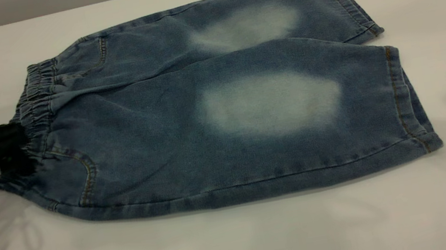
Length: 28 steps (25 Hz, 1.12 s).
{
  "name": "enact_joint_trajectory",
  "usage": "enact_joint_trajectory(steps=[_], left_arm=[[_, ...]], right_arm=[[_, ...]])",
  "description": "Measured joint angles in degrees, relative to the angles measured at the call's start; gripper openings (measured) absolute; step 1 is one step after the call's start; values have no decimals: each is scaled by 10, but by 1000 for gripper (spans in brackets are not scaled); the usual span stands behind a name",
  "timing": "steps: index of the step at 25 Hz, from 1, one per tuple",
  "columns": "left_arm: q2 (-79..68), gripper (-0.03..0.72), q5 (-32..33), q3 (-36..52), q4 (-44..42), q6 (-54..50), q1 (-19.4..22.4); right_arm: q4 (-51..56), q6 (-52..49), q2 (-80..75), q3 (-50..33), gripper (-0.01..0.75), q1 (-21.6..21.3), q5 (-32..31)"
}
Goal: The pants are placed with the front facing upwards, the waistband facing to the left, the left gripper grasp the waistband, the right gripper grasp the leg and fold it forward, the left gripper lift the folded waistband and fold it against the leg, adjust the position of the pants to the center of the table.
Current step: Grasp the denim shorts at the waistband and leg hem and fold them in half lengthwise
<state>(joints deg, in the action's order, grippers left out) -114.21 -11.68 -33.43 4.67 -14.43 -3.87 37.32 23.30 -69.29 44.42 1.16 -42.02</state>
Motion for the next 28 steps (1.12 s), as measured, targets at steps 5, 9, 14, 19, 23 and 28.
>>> enact_joint_trajectory(steps=[5, 9, 14, 19, 23, 28], left_arm=[[-1, 559, 10, -17, -1, -21, -38], [-1, 510, 16, -17, -1, -27, -43], [-1, 318, 21, -17, -1, -29, -43], [2, 77, 20, -17, -1, -28, -43], [2, 75, 21, -17, -1, -28, -43], [28, 75, 58, -17, -1, -23, -43]], right_arm=[[0, 0, 0, 0, 509, 0, 0], [0, -1, 0, 0, 509, 0, 0], [0, -1, 0, 0, 509, 0, -1], [0, 0, 0, -1, 509, 0, -1], [0, 1, -1, -13, 509, 0, 2], [1, -1, -14, -43, 509, 0, 22]])
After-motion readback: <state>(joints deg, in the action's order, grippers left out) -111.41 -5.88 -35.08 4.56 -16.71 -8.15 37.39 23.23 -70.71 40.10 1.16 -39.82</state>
